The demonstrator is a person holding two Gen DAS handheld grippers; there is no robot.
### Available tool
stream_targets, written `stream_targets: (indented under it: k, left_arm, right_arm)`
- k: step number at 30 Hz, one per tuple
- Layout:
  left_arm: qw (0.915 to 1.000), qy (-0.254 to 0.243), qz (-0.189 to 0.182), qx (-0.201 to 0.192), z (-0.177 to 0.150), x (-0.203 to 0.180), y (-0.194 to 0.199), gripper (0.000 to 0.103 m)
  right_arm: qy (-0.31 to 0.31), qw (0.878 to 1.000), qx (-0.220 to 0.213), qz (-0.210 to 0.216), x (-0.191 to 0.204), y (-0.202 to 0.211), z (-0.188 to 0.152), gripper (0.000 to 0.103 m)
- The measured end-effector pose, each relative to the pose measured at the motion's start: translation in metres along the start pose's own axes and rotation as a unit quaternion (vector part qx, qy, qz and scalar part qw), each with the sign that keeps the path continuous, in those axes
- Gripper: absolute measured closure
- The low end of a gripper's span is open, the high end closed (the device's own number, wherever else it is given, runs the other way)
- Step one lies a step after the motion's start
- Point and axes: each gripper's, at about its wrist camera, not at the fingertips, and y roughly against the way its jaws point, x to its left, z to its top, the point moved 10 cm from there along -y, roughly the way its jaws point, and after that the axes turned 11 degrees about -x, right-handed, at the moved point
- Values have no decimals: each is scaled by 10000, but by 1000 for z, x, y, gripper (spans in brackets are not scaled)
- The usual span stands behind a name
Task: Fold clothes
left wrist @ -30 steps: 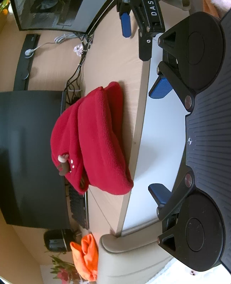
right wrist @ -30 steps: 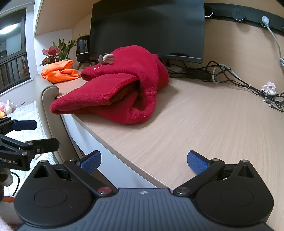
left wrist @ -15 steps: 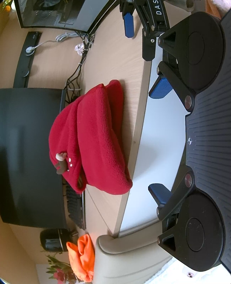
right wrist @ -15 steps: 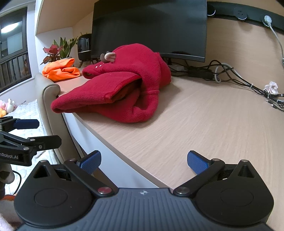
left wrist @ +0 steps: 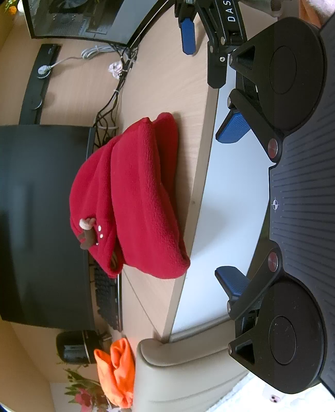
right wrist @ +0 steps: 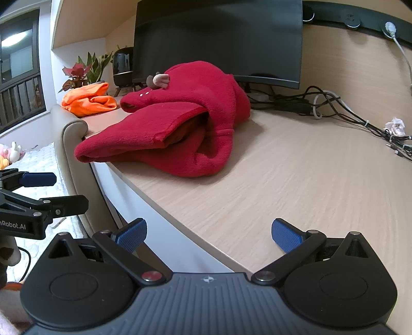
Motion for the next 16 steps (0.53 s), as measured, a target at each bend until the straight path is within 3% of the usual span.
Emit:
stream_targets:
  k: [10,16]
  left_arm:
    - [10000,4,-94,-22,1,0,-2,0]
    - [9996,-46,-181,-225,11,2,-3,0]
  right_arm:
    - [-21,10000,-11,-29,0,-1,1,0]
    - [-78,9999,-57,-122,-3,-1,5,0]
